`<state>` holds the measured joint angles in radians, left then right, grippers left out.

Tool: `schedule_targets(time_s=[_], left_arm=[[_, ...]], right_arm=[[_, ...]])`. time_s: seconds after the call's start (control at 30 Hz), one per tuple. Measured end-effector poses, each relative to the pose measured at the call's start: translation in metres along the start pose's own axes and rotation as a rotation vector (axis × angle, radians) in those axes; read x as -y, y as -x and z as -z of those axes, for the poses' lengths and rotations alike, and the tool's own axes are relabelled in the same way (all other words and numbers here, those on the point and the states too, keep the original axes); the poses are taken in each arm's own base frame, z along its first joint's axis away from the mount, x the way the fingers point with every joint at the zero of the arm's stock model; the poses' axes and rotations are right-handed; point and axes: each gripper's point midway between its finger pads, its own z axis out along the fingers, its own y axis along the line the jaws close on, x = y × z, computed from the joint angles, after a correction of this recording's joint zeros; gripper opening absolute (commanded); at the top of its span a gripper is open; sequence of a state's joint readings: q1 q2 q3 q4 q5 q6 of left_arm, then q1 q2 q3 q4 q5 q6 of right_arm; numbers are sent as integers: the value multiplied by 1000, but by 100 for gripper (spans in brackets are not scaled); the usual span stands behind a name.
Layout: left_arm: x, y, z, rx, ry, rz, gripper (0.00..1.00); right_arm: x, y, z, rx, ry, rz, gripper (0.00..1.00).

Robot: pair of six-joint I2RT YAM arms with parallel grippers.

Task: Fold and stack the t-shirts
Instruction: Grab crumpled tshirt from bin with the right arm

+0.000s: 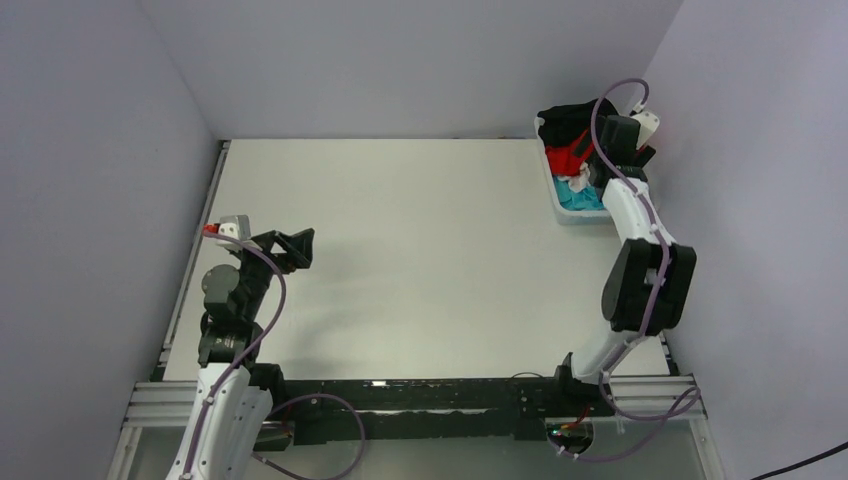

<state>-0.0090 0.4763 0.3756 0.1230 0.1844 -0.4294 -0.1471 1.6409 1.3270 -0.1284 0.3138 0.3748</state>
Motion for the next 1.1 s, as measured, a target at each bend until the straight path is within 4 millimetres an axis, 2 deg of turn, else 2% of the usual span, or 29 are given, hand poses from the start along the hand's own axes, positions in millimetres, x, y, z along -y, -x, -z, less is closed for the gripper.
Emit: schedule_targets(time_s=[0.1,0.2,0.33,0.5,0.7,0.83,0.97,1.1], left_arm=[[-2,-1,0,-1,7,-3,99],[-3,-3,-1,0,9,-9,99],[-4,-4,-2,-3,10,-17,99],[-5,-4,-4,-4,9,-22,99],[-6,-6,-5,-10,11,-22,99],[-6,-6,-5,-10,12,-22,99],[-6,-6,-5,-10,14,-22,99],[-6,-6,-5,-9,15,-22,99]], right_arm=[[1,-3,-40,-31,-40,14,94],[1,-9,-70,-52,-58,38,91],[-1,-19,-96,-73,-66,64,90],[-4,-17,-99,-67,-58,80,90],[-9,-3,-86,-44,-14,111,91],[-14,13,-84,-10,7,140,82],[-28,31,-100,19,40,185,62],[-32,28,-116,17,48,216,61]])
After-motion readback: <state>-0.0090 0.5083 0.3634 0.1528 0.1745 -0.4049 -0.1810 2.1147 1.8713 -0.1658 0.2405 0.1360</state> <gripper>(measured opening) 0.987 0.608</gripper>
